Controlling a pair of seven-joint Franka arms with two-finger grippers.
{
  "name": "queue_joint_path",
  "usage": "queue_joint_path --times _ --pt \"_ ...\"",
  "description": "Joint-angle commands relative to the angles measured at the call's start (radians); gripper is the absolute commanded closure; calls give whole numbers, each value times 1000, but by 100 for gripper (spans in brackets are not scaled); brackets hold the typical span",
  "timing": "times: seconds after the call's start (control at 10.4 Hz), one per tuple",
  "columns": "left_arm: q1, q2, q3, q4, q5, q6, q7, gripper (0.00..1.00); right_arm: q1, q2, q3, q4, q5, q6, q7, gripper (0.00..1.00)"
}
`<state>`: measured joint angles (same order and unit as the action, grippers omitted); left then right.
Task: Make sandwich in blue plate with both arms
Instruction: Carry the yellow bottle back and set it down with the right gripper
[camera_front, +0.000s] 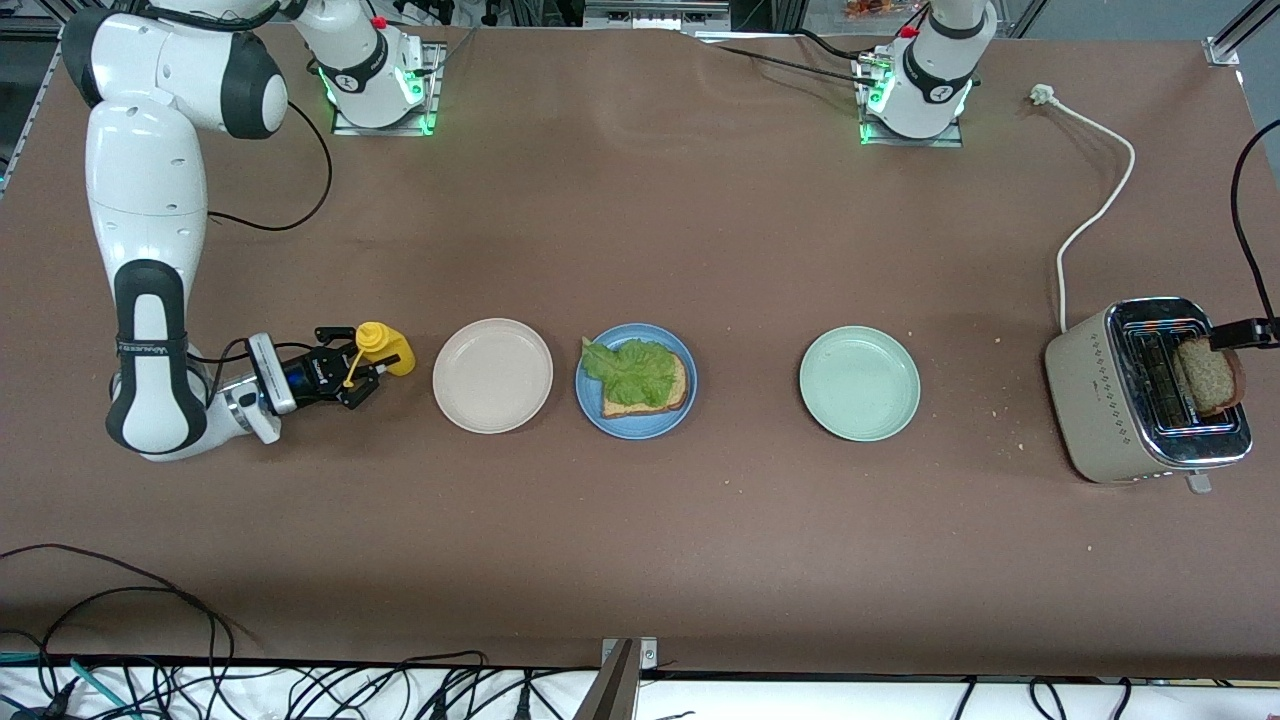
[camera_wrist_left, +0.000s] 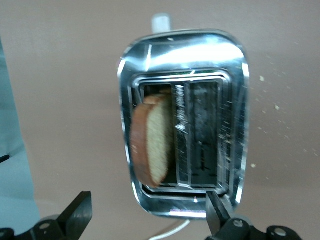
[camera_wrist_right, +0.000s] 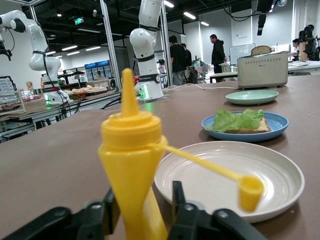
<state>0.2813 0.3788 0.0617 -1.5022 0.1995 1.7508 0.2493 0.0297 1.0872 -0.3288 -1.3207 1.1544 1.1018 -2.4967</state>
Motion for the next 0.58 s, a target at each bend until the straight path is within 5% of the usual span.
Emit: queue_joint_path --times 0.0,0.19,0.48 --pt "73 86 -11 36 -21 59 27 0 -14 11 -1 32 18 -4 7 0" --pt "99 112 -11 31 -66 87 27 0 -37 10 -19 49 14 1 34 0" --pt "99 127 -13 33 -68 92 24 4 -31 -12 -151 51 8 -11 187 0"
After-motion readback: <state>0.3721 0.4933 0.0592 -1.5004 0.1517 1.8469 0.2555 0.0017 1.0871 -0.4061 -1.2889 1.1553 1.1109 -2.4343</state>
